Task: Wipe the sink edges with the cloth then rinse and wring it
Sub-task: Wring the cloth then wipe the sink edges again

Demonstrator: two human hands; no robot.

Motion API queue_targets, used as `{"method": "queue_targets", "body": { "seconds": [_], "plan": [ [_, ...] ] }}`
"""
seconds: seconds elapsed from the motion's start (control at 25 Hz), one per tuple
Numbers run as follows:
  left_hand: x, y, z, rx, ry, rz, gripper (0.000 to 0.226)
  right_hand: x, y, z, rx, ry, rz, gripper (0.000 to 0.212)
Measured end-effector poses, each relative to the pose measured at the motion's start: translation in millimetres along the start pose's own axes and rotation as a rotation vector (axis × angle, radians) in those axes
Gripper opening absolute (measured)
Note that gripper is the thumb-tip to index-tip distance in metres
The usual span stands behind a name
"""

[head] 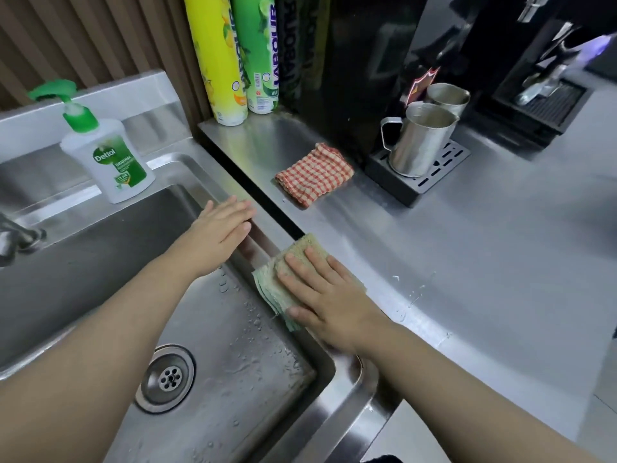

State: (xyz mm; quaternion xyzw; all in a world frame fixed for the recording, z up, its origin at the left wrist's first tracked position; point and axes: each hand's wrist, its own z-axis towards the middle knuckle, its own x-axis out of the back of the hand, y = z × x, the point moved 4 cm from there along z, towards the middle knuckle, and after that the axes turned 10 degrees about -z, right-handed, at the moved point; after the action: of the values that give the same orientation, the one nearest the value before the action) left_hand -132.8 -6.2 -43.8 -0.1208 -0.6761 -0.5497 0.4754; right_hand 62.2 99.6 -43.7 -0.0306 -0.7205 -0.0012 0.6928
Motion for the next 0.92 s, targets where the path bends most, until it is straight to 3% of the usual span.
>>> {"method": "queue_targets", "body": {
  "seconds": [0.08,0.2,0.32,0.44,0.56,0.64,0.8,0.92],
  "plan": [
    [-17.2,29.9,-18.0,-0.163,-0.033,0.028,0.063,6.1,8.9,-18.2,-0.016,0.073,0.141,0.056],
    [-50.8,45.3,-64.4,-0.426,-0.21,0.128,0.053,7.7,16.1,-37.6,-0.114,0.16,0.266,0.041],
    [-43.8,31.9,-75.6,-0.481,-0.278,0.16,0.049,7.2,21.8,-35.4,-0.196,0.109,0.418,0.035],
    [-14.1,29.3,-66.2,-0.472,-0.148,0.089,0.048,14.9,23.5,-30.6,-0.231,0.098,0.45,0.035],
    [12.8,8.9,-40.7,-0.29,0.075,0.104,0.057,16.8,6.8,-13.7,-0.146,0.204,0.257,0.044],
    [9.6,1.4,-20.7,-0.213,0.046,0.136,0.061,5.8,-4.4,8.0,-0.045,0.092,0.055,0.055],
    [-13.0,6.8,2.0,-0.189,-0.029,0.127,0.057,7.8,-2.0,26.5,-0.093,-0.017,-0.096,0.064],
    [-27.0,7.3,-7.8,-0.22,-0.024,0.148,0.055,5.2,-6.1,-34.9,-0.122,0.058,-0.172,0.056]
  ]
}}
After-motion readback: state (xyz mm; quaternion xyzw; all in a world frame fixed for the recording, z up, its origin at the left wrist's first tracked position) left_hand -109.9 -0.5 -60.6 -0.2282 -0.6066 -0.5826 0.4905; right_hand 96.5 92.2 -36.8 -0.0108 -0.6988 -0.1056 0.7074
